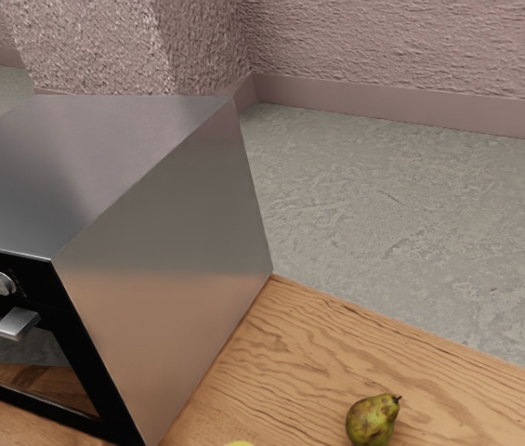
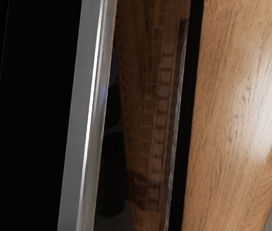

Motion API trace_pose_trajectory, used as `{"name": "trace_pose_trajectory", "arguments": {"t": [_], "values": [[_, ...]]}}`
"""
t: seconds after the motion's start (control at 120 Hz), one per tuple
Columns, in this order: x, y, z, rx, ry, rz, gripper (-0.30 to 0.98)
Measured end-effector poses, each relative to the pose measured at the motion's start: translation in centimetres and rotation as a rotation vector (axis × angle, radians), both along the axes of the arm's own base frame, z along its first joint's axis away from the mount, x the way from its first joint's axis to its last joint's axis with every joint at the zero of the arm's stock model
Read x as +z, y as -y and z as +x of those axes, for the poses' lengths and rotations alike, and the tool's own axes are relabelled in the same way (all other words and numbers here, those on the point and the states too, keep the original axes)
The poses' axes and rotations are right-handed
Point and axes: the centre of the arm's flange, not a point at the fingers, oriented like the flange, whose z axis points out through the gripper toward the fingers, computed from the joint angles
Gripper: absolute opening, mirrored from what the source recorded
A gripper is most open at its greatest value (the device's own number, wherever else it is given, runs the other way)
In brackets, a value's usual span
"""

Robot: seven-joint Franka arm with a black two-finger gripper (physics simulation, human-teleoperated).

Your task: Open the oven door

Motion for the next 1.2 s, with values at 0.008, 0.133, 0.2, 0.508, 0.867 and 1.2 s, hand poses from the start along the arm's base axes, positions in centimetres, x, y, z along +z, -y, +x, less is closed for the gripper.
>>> {"name": "trace_pose_trajectory", "arguments": {"t": [0.008,0.133,0.2,0.508,0.867,1.2], "values": [[0.0,0.0,0.0,0.000,0.000,0.000,0.69],[-0.5,0.1,0.3,-0.004,-0.005,-0.001,0.69],[-0.8,0.1,0.4,-0.007,-0.009,-0.003,0.69],[-1.9,0.2,1.0,-0.014,-0.013,-0.003,0.69],[-2.8,0.0,1.8,-0.015,-0.011,0.000,0.69],[-5.2,-0.9,1.2,-0.009,-0.047,-0.062,0.69]]}}
